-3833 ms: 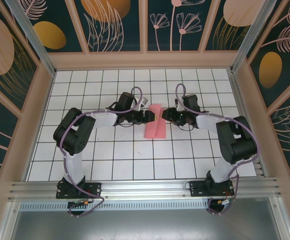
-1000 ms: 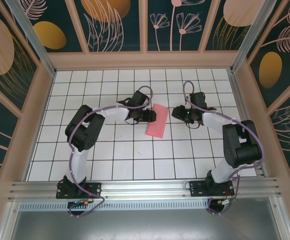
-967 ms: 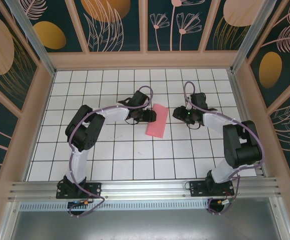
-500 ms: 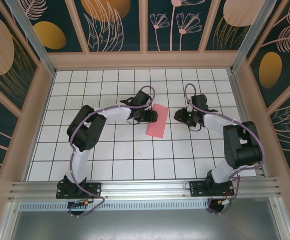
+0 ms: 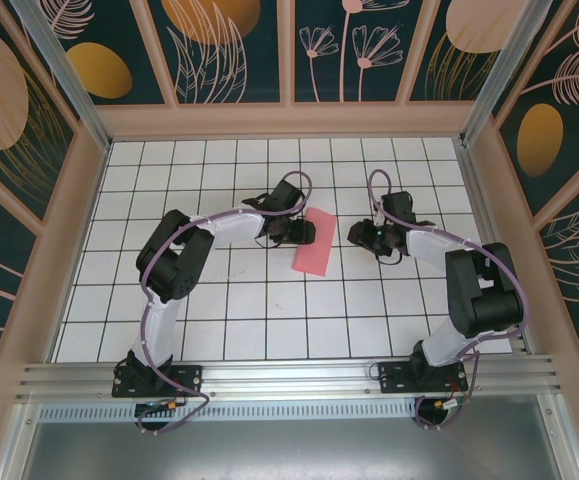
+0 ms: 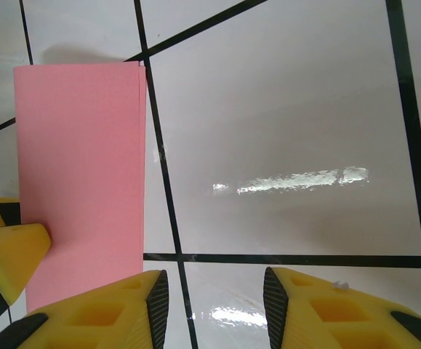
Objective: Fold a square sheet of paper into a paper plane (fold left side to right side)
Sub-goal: First fold in half a square sheet of paper at the center of the table.
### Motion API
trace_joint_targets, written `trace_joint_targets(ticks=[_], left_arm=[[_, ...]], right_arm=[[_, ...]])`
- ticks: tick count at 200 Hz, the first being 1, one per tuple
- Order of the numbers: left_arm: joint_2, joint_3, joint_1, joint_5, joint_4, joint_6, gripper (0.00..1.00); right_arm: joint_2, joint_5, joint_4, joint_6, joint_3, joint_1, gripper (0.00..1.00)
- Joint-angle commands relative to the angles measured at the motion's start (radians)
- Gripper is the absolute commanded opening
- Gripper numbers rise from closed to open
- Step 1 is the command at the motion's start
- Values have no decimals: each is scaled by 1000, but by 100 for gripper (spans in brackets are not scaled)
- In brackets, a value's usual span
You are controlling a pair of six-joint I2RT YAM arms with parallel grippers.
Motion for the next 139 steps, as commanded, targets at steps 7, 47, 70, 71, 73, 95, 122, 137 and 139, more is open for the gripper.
trace_joint_targets(ticks=[7,47,70,71,73,95,122,137,139], left_arm=[[88,-1,-28,30,14,13,58],[94,1,-28,35,6,28,57],[96,2,-30,38,4,33,58],[96,3,-29,40,4,33,58],[96,3,-29,40,4,34,58],[99,7,-32,43,3,37,59],[106,13,-36,46,0,42,59],[113,19,-38,45,-6,45,59],[113,19,-39,44,-6,45,59]], right_arm=[[-23,-25,18,-7,-20,-7,43],[-20,-25,19,-8,-20,-8,43],[-22,-25,19,-8,-23,-8,43],[-21,-24,19,-8,-22,-8,43],[-20,-25,19,-7,-23,-8,43],[-21,-28,18,-7,-23,-7,43],[-20,-31,19,-7,-24,-7,43],[-21,-30,19,-7,-25,-7,43],[-21,-29,19,-8,-25,-8,43]])
